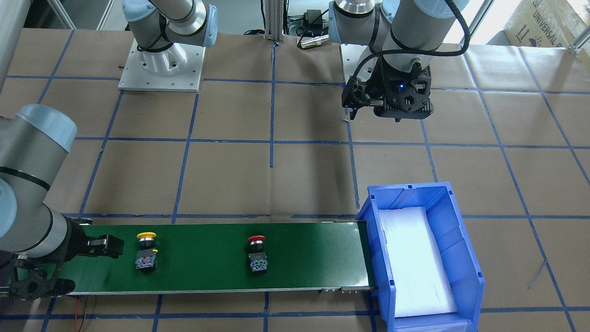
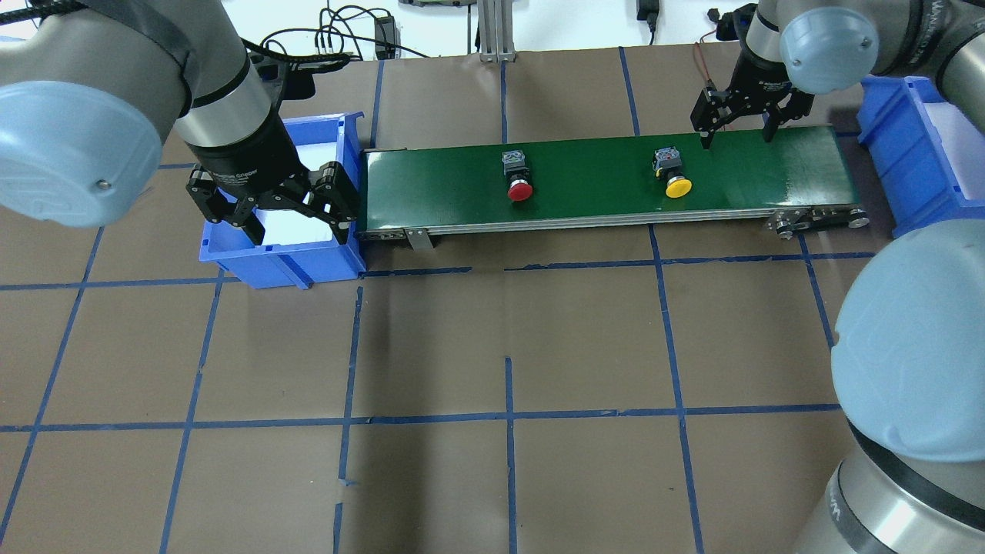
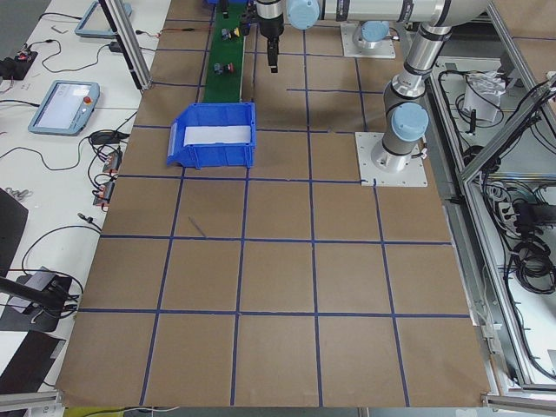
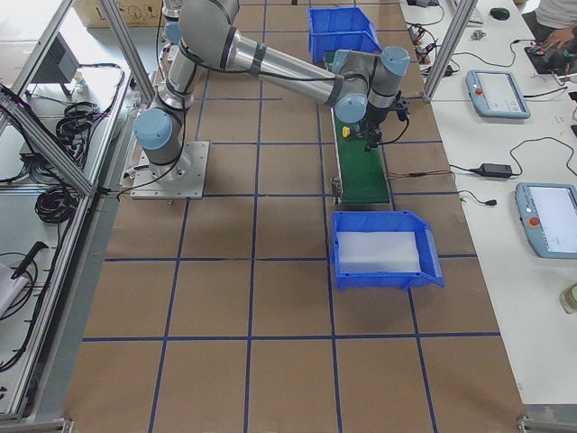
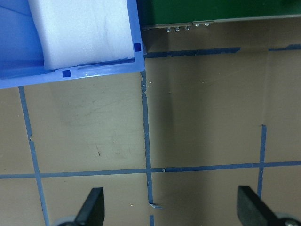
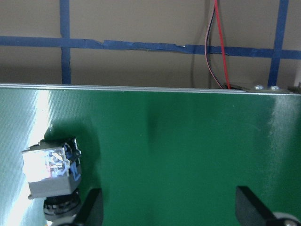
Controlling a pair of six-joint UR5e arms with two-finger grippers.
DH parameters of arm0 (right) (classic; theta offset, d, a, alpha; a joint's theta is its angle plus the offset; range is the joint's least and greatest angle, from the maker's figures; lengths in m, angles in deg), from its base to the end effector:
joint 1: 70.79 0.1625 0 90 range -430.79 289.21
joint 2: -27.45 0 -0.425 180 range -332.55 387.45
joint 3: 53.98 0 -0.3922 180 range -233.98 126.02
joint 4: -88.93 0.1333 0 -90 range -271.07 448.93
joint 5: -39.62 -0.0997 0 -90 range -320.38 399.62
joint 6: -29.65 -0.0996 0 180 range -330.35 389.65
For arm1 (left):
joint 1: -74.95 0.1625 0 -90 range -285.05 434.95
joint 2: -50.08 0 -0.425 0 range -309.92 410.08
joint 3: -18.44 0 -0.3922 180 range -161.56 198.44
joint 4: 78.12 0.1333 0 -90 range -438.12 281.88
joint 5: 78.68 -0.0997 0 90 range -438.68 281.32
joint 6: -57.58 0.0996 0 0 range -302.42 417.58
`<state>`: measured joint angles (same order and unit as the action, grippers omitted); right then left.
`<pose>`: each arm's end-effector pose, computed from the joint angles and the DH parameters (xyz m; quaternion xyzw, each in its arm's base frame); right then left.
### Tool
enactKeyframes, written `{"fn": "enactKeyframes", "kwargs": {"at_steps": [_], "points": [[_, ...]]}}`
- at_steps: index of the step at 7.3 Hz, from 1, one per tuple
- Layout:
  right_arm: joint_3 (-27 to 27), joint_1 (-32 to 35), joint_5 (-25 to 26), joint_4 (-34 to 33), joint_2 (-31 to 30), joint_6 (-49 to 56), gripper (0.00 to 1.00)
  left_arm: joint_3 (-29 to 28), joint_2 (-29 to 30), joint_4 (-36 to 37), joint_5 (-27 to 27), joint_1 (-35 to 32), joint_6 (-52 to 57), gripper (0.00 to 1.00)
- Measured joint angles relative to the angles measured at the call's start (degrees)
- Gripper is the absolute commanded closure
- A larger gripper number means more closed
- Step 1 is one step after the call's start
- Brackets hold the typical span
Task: Transport two buttons from left to right
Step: 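Move the right gripper along the belt toward the yellow button, then lower the right gripper and grasp the yellow button on the belt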
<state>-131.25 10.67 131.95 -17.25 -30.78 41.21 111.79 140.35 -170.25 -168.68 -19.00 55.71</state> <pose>0.0255 -0.7007 0.2915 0.0268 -0.9991 -0.0281 0.0157 -0.1662 -0.4723 0.4536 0.0181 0.9986 0.0501 0.0025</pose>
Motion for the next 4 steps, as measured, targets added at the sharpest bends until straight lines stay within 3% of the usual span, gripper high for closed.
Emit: {"fn": "enactKeyframes", "kwargs": {"at_steps": [4], "points": [[0.1,0.1,-0.4,-0.4,0.9,-0.6,0.00,0.2,0.2,-0.1,0.4,0.0,-0.1,0.00]]}}
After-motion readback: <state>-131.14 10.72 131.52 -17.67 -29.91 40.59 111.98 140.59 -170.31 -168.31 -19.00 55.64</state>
